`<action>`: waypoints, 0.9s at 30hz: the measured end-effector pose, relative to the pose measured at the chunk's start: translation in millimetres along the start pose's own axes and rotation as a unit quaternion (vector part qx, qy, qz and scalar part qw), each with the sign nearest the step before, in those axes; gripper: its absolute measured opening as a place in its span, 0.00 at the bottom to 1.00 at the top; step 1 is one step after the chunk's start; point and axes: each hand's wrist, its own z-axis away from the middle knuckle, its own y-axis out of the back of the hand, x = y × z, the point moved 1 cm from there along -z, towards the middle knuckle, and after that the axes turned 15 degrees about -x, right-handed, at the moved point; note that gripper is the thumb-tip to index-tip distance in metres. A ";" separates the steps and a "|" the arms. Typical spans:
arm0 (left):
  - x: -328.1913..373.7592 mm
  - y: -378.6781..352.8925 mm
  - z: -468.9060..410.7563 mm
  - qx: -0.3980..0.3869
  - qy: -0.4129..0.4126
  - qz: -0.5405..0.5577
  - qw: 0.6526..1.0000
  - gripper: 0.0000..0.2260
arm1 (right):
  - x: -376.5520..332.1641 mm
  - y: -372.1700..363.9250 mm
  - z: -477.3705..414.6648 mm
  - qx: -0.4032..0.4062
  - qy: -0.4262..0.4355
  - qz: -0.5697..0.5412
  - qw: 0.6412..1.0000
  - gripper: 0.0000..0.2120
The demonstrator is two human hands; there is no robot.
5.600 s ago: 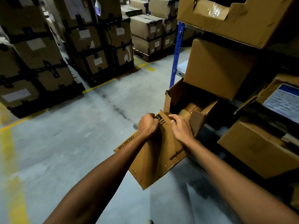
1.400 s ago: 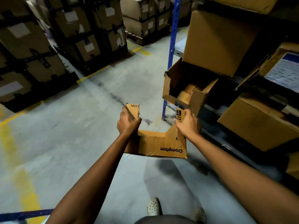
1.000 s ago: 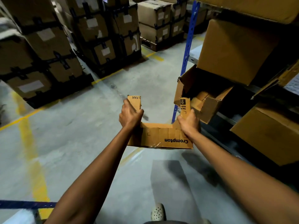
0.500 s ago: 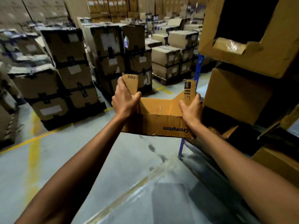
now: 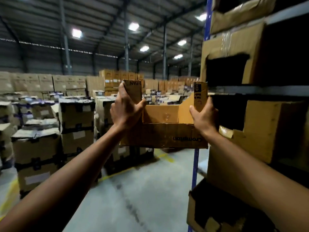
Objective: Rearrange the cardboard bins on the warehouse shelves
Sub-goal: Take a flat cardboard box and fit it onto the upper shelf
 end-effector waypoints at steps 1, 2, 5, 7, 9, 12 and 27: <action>8.4 6.7 -10.1 0.007 -0.014 0.003 1.000 0.36 | -9.2 5.5 -9.5 -0.008 0.001 -0.018 1.000 0.29; 16.4 13.7 -20.4 0.017 -0.024 0.003 1.000 0.36 | -17.5 10.8 -19.2 -0.019 0.000 -0.044 0.999 0.33; 39.9 36.8 -48.1 0.051 -0.037 -0.002 0.998 0.37 | -46.5 28.8 -44.0 -0.021 0.015 -0.088 0.996 0.36; 55.8 51.6 -62.5 0.070 -0.049 -0.002 0.996 0.37 | -64.8 42.6 -57.9 0.020 0.043 -0.061 0.997 0.32; 71.8 64.6 -75.3 0.088 -0.059 -0.003 0.994 0.39 | -83.4 55.8 -72.0 0.050 0.056 -0.055 0.996 0.31; 96.2 80.1 -90.8 0.113 -0.100 -0.019 0.988 0.41 | -114.4 75.4 -92.0 0.059 0.064 -0.083 0.993 0.32; 207.1 122.0 -136.6 0.175 -0.266 -0.043 0.947 0.37 | -180.7 189.6 -121.3 0.289 0.116 0.018 0.950 0.20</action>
